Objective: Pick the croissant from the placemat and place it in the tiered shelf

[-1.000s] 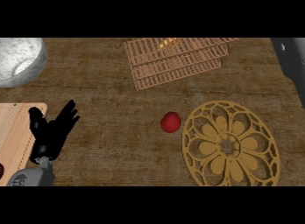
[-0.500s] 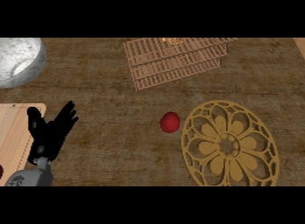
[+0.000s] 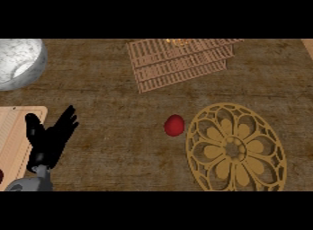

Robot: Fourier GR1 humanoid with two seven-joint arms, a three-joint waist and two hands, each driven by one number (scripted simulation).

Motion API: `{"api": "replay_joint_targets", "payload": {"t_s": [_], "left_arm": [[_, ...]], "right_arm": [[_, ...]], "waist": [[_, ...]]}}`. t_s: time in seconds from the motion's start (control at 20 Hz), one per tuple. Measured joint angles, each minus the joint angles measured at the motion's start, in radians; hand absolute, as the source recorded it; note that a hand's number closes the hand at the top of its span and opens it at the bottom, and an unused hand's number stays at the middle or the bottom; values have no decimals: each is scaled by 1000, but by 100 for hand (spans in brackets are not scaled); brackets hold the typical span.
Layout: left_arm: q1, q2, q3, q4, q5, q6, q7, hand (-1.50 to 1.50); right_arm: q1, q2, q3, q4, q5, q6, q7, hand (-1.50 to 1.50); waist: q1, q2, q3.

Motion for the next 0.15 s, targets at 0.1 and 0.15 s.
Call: {"api": "replay_joint_targets", "payload": {"t_s": [0.1, 0.15], "left_arm": [[-18, -2, 0, 9, -7, 10, 10, 0], [-20, 0, 3, 10, -5, 8, 11, 0]], "right_arm": [[21, -34, -12, 8, -17, 49, -12, -150], [29, -56, -16, 13, -23, 76, -17, -150]], "waist": [[-2, 1, 0], [-1, 1, 0]]}}
